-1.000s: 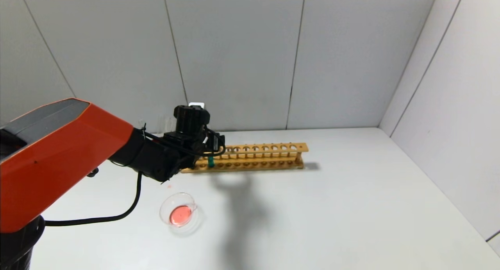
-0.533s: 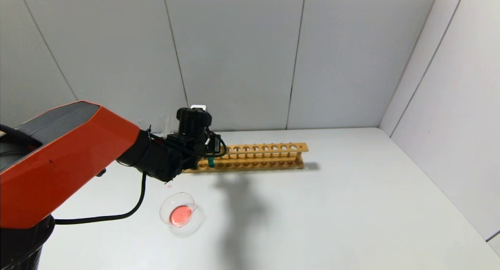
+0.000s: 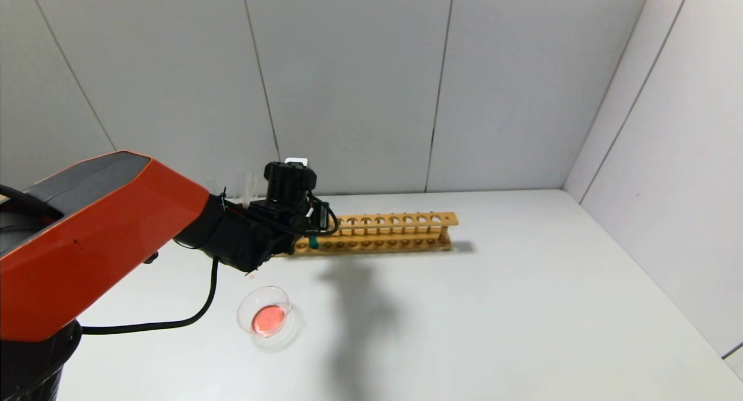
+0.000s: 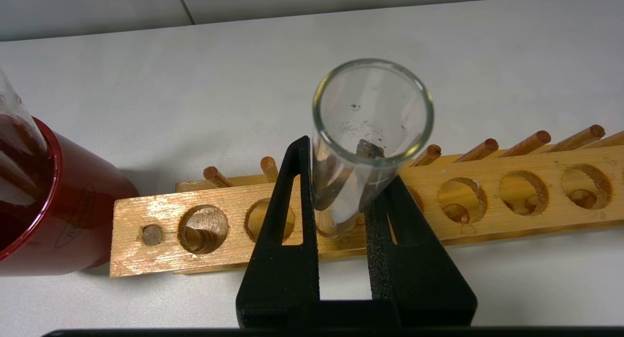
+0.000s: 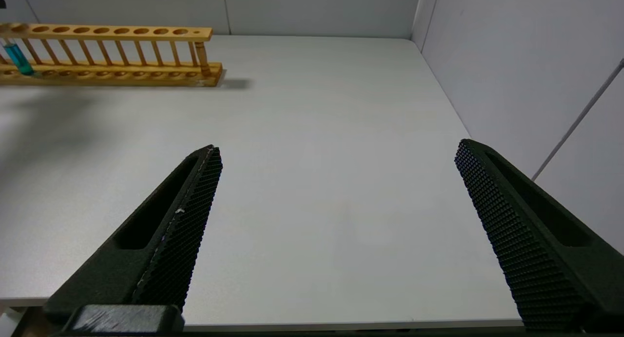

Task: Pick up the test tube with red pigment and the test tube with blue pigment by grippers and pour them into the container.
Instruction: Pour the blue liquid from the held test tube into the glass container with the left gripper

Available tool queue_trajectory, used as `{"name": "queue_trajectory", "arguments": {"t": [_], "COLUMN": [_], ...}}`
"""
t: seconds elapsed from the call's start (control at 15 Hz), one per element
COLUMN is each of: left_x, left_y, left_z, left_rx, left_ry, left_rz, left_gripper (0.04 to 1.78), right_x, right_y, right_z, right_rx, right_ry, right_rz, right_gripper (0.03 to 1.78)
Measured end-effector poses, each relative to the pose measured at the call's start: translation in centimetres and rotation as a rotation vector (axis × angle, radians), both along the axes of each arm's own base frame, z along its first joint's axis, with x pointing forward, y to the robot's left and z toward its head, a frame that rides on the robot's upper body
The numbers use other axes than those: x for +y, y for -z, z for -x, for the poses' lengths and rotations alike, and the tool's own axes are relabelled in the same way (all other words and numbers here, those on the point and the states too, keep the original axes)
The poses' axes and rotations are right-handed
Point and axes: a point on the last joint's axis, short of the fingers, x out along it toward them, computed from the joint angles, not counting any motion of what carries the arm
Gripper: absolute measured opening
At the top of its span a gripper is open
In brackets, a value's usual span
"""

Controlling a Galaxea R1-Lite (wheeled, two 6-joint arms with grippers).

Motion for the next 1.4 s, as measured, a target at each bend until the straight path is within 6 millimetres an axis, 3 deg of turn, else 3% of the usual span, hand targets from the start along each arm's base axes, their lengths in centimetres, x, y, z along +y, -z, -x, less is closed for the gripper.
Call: {"name": "queue_trajectory", "arguments": {"t": [0.27,0.93,1.13,1.4], "left_x": [0.0,1.3,2.4,4.4], "left_y": [-1.3,-10.3,-12.2,-12.7], "left_z": [0.1,2.8,5.0,9.5], "left_rx": [-0.033,-0.217,-0.250,-0.237], "left_ry": [0.018,0.037,0.042,0.063], "left_rz": [-0.029,-0.033,-0.047,-0.112], "left_gripper": [0.32,0.32,0.32,0.32], "right_x": [0.0,0.0,0.0,0.0], "right_y": [0.0,0.0,0.0,0.0], "right_z": [0.0,0.0,0.0,0.0], "right_rx": [0.000,0.000,0.000,0.000], "right_ry": [0.001,0.000,0.001,0.000], "right_rz": [0.000,0.000,0.000,0.000], "right_gripper": [1.75,1.75,1.75,1.75]}}
